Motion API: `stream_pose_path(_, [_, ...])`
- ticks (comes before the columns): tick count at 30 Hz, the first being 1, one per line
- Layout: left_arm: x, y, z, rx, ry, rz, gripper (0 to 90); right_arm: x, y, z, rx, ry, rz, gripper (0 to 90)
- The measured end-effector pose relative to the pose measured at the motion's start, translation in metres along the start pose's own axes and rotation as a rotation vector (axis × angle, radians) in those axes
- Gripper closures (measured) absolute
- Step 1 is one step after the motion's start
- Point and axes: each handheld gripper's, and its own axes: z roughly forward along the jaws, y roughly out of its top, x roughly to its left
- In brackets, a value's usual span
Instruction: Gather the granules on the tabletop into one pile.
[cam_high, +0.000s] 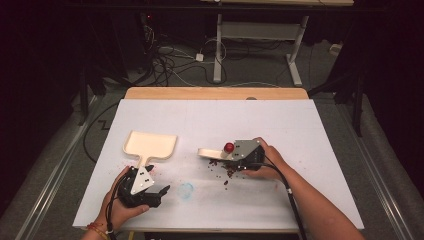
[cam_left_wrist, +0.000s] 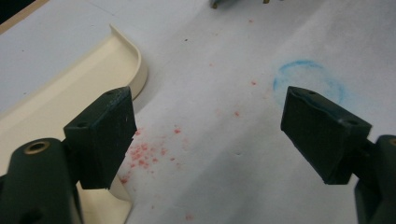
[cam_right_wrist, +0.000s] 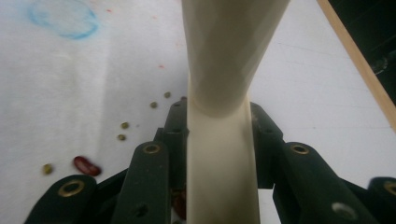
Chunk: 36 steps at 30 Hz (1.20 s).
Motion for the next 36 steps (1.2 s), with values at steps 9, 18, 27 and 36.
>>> stream_pose_path(9, [-0.001,0.001,0.001,0.005,0.0,0.008,17.6,0.003,-0.007,-0.013,-0.024,0.01,0.005,66.9])
stream_pose_path(18, [0.0,0.001,0.0,0.005,0.003,0.003,17.6,-0.007,-0.004,-0.022,-0.05,-0.07,0.037,67.1])
stream_pose_path(27, [0.001,0.0,-0.002,0.003,0.005,0.002,17.6,-0.011,0.011,-0.04,-0.095,-0.088,0.191,67.1])
stream_pose_path(36, [0.003,0.0,-0.005,-0.007,0.017,-0.011,17.6,0.01,0.034,-0.045,-0.127,0.018,0.433,67.1])
